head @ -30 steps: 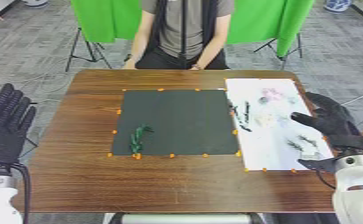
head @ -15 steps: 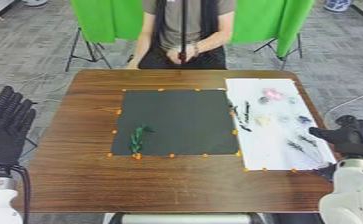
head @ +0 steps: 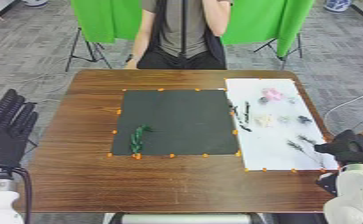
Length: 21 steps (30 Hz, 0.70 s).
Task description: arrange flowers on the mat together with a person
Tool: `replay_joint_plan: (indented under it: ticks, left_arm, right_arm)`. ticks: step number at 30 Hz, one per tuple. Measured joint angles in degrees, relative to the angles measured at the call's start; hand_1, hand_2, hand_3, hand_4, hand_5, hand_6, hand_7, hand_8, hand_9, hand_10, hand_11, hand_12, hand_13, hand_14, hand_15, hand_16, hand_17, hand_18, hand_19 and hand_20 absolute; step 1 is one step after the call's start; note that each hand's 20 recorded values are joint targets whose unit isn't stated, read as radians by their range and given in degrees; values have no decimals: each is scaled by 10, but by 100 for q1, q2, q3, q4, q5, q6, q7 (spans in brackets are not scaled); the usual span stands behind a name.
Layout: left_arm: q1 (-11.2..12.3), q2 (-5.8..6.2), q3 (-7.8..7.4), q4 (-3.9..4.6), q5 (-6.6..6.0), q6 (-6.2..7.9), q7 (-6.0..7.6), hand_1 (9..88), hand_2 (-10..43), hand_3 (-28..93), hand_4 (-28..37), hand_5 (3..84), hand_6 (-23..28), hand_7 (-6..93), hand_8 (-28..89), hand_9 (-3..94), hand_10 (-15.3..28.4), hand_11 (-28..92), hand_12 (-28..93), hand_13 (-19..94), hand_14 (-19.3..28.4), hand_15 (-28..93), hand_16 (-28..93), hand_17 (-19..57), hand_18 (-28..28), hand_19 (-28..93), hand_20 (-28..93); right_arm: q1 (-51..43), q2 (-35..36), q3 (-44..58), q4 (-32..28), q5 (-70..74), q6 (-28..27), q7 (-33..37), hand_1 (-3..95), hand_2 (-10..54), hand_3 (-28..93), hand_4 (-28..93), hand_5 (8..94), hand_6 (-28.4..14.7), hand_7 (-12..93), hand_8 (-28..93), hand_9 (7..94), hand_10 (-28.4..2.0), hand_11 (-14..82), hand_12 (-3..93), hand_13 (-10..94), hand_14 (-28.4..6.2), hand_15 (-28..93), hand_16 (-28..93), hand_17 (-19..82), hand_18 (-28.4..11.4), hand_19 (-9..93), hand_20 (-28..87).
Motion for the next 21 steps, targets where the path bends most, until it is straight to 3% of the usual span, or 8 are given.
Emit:
replay_joint_plan:
  ticks: [6, 9, 11, 13, 17, 21]
  left_arm:
    - [-13, 0, 77, 17, 103, -122, -227, 254, 113, 656, -283, 370, 73, 100, -89, 247, 112, 121, 67, 155, 103, 121, -36, -60, 92, 191, 89]
    - [-13, 0, 112, 17, 113, -149, -296, 255, 113, 656, -283, 370, 73, 100, -88, 248, 112, 120, 67, 155, 104, 120, -36, -62, 94, 194, 90]
    - [-13, 0, 120, 17, 112, -150, -311, 256, 113, 655, -283, 371, 74, 99, -88, 248, 113, 120, 67, 154, 104, 120, -36, -65, 98, 201, 92]
    - [-10, 0, 120, 17, 104, -150, -312, 257, 113, 655, -283, 371, 74, 99, -88, 249, 112, 118, 67, 154, 104, 119, -36, -66, 100, 202, 92]
    - [-7, 0, 120, 16, 92, -150, -312, 258, 112, 657, -283, 372, 74, 98, -88, 250, 113, 117, 68, 154, 105, 121, -34, -67, 101, 203, 92]
    - [-10, 0, 120, 16, 79, -150, -320, 258, 111, 658, -283, 372, 74, 98, -87, 251, 112, 117, 69, 155, 106, 122, -34, -68, 104, 204, 92]
  right_arm:
    - [164, -153, -168, 208, 67, -292, 7, 389, -95, 700, -282, 593, -41, 268, -132, 505, -187, 462, 353, 396, -195, 705, 359, 172, -219, 673, 243]
    - [189, -189, -202, 278, 71, -283, 7, 398, -95, 703, -271, 617, -31, 329, -136, 514, -183, 487, 363, 401, -191, 707, 358, 178, -216, 676, 240]
    - [190, -201, -212, 326, 71, -250, 13, 423, -91, 675, -270, 616, -25, 416, 22, 526, -179, 511, 375, 412, -189, 713, 362, 185, -215, 685, 241]
    - [192, -202, -240, 378, 69, -158, 36, 471, -74, 657, -264, 614, -20, 486, 65, 540, -171, 530, 387, 430, -182, 716, 368, 197, -212, 695, 243]
    - [202, -199, -375, 477, -43, 339, 97, 520, -59, 669, -262, 629, -8, 513, 78, 584, -155, 442, 516, 450, -174, 716, 375, 209, -212, 701, 248]
    - [232, -201, -452, 544, -136, 507, 97, 542, -50, 676, -276, 645, -7, 510, 88, 612, -146, 392, 567, 461, -171, 715, 378, 217, -211, 704, 251]
